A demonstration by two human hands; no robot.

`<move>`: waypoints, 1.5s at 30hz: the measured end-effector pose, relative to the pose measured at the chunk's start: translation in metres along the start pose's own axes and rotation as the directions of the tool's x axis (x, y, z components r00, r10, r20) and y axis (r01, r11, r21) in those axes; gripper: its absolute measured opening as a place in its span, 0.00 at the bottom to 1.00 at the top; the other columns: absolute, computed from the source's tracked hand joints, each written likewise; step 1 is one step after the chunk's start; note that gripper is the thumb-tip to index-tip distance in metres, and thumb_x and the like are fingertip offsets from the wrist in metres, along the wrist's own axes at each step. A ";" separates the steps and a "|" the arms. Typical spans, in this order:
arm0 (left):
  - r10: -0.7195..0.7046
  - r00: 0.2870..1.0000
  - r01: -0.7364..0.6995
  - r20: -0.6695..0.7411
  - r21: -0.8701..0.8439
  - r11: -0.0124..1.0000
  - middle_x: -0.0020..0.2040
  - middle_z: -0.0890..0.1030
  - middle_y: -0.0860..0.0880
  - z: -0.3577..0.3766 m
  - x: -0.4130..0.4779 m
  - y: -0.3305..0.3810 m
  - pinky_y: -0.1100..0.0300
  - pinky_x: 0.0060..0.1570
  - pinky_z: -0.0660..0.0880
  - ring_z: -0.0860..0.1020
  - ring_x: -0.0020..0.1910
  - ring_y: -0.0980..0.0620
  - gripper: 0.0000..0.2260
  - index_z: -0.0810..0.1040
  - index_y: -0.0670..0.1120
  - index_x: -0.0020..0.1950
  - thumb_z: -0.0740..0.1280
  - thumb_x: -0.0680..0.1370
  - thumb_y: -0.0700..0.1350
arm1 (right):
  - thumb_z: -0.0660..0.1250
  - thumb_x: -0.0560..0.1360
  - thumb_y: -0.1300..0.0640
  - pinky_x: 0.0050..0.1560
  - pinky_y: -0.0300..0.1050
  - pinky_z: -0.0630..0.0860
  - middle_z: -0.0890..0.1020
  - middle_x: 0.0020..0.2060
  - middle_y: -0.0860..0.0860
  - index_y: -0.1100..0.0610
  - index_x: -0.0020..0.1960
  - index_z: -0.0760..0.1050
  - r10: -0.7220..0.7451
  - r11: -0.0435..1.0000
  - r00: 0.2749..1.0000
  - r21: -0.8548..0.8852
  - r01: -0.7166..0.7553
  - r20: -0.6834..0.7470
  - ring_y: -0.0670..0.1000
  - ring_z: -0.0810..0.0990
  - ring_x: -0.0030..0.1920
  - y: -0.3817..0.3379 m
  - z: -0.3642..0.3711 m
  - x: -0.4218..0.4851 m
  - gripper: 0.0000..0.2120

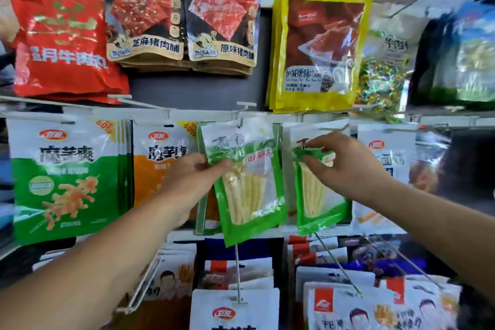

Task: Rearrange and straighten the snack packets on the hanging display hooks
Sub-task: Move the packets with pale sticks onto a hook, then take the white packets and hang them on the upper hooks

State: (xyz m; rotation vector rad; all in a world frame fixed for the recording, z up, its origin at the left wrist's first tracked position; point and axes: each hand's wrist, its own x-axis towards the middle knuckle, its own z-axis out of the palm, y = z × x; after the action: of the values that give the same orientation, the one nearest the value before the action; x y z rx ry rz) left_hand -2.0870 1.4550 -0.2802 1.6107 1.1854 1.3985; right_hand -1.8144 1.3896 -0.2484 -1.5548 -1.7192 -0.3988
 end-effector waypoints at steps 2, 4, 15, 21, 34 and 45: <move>-0.001 1.000 0.002 -0.013 0.040 0.999 0.54 0.85 0.50 0.003 0.001 0.004 0.46 0.61 0.80 0.83 0.54 0.48 0.24 0.81 0.48 0.60 0.76 0.72 0.62 | 0.72 0.79 0.47 0.62 0.46 0.77 0.84 0.63 0.48 0.50 0.67 0.81 0.044 0.997 0.999 0.059 -0.045 0.028 0.52 0.82 0.63 0.009 -0.002 -0.002 0.18; 0.020 1.000 -0.019 -0.015 0.044 0.999 0.51 0.86 0.49 0.008 0.001 0.006 0.42 0.59 0.80 0.84 0.52 0.46 0.14 0.83 0.49 0.56 0.74 0.76 0.57 | 0.72 0.79 0.46 0.62 0.48 0.79 0.86 0.59 0.47 0.49 0.65 0.82 0.057 0.992 0.996 0.111 -0.065 0.074 0.49 0.84 0.60 0.011 -0.002 -0.006 0.17; 0.376 0.917 -0.347 -0.132 0.202 0.916 0.43 0.82 0.46 0.011 -0.020 0.014 0.53 0.46 0.77 0.81 0.44 0.44 0.08 0.78 0.47 0.46 0.74 0.76 0.37 | 0.71 0.76 0.40 0.43 0.49 0.72 0.80 0.53 0.53 0.53 0.53 0.75 0.465 0.884 0.868 0.046 -0.464 -0.173 0.55 0.79 0.48 0.092 -0.025 -0.016 0.17; 0.295 0.937 -0.331 0.190 0.200 0.922 0.47 0.84 0.48 0.080 -0.032 0.035 0.66 0.43 0.78 0.83 0.44 0.53 0.05 0.82 0.47 0.50 0.75 0.77 0.41 | 0.74 0.73 0.37 0.58 0.52 0.72 0.74 0.68 0.57 0.57 0.71 0.71 0.580 0.810 0.805 0.199 -0.552 -0.126 0.59 0.74 0.65 0.117 -0.025 -0.006 0.35; 0.325 0.876 -0.404 0.356 0.174 0.898 0.52 0.83 0.55 0.150 -0.038 0.035 0.54 0.52 0.83 0.83 0.49 0.57 0.09 0.81 0.54 0.53 0.75 0.77 0.43 | 0.74 0.79 0.52 0.38 0.50 0.81 0.87 0.46 0.52 0.54 0.58 0.78 0.742 0.395 0.667 0.756 -0.521 0.072 0.53 0.86 0.43 0.150 -0.054 0.006 0.11; 0.295 0.904 -0.305 0.309 -0.014 0.952 0.49 0.85 0.48 0.155 -0.064 0.066 0.44 0.50 0.84 0.85 0.49 0.46 0.06 0.83 0.51 0.52 0.75 0.77 0.48 | 0.68 0.79 0.64 0.35 0.43 0.73 0.78 0.33 0.53 0.53 0.36 0.70 0.720 0.474 0.665 0.840 -0.264 -0.197 0.53 0.78 0.32 0.087 -0.131 -0.047 0.15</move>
State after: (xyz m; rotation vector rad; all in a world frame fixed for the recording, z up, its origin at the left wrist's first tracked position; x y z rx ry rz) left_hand -1.9227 1.3823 -0.2706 2.0170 0.8059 1.2486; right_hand -1.6913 1.2858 -0.2183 -1.0684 -0.6932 0.2159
